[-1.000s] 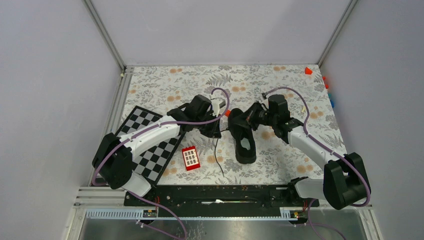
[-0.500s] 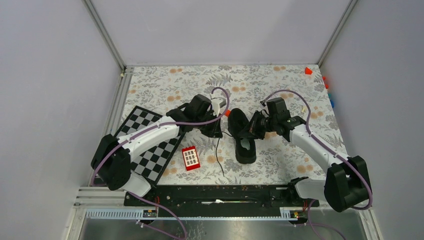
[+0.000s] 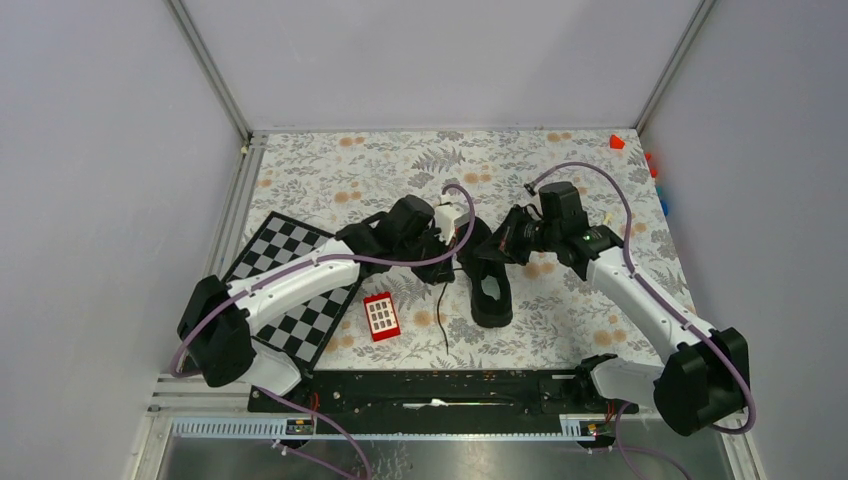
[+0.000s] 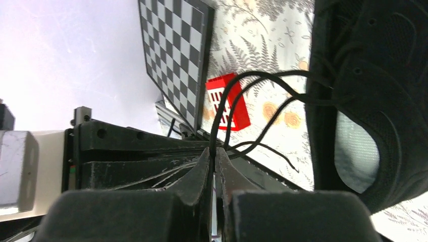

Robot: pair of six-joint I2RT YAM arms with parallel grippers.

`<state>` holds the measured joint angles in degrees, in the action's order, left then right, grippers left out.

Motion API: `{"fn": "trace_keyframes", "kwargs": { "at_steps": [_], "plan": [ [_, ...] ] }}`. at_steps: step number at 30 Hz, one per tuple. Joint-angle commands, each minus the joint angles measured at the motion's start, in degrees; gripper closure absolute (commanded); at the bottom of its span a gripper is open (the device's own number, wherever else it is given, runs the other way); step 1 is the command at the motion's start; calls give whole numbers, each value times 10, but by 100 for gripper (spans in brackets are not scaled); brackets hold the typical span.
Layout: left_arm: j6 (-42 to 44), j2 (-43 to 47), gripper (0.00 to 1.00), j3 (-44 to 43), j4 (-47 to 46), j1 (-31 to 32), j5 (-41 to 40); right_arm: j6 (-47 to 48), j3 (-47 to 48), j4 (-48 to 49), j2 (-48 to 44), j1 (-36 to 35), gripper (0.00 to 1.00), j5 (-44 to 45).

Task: Tie the shoes
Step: Cross the shoelace with the shoelace.

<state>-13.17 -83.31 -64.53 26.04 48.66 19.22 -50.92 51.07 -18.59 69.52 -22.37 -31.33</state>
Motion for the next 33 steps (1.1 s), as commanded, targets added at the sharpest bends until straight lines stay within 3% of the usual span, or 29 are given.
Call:
{"fn": "trace_keyframes", "kwargs": {
  "at_steps": [1, 14, 33],
  "plan": [
    [26, 34, 100, -29, -18, 4, -38, -6, 47, 4, -28, -8, 100, -7],
    [38, 58, 100, 4, -39, 3, -64, -125, 25, 178, -75, -7, 100, -9],
    [45, 62, 100, 18, -50, 7, -38, -75, 57, 159, 31, -7, 100, 55]
  ]
}}
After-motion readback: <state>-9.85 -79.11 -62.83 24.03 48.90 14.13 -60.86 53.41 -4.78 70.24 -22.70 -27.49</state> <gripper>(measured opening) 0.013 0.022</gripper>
